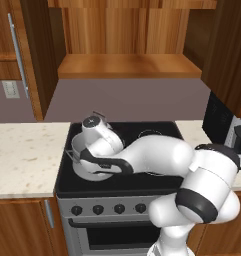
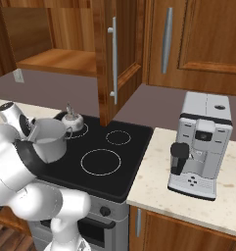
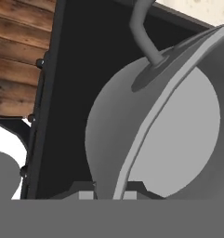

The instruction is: Pick the kettle from the cabinet and place it on a stove burner. Then pick the pot from the counter and place it on another stove burner. Finally, turn both burners on.

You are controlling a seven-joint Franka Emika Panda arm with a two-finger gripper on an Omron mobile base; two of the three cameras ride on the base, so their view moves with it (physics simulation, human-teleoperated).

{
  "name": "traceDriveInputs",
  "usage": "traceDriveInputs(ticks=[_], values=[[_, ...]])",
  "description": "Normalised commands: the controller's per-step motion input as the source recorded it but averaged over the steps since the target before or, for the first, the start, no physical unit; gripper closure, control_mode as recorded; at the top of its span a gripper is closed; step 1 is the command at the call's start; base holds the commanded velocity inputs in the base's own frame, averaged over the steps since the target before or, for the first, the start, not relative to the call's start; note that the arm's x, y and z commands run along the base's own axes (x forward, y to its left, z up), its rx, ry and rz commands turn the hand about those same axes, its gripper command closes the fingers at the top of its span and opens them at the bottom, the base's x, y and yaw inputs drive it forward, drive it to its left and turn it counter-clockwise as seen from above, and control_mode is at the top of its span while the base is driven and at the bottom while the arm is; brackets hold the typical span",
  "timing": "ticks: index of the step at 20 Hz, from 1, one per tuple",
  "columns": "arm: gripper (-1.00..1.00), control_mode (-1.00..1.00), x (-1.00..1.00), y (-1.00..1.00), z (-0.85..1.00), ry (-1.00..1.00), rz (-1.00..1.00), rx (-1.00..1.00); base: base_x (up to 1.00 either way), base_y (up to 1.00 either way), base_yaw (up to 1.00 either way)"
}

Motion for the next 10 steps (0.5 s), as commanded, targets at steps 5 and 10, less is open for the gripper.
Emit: traceDriveInputs(ticks=[5,10], values=[[1.00,-1.00,0.07,0.04,-0.13,0.03,0.00,0.00,0.00,0.00,0.00],[1.00,-1.00,0.08,0.03,-0.12,0.05,0.00,0.00,0.00,0.00,0.00]])
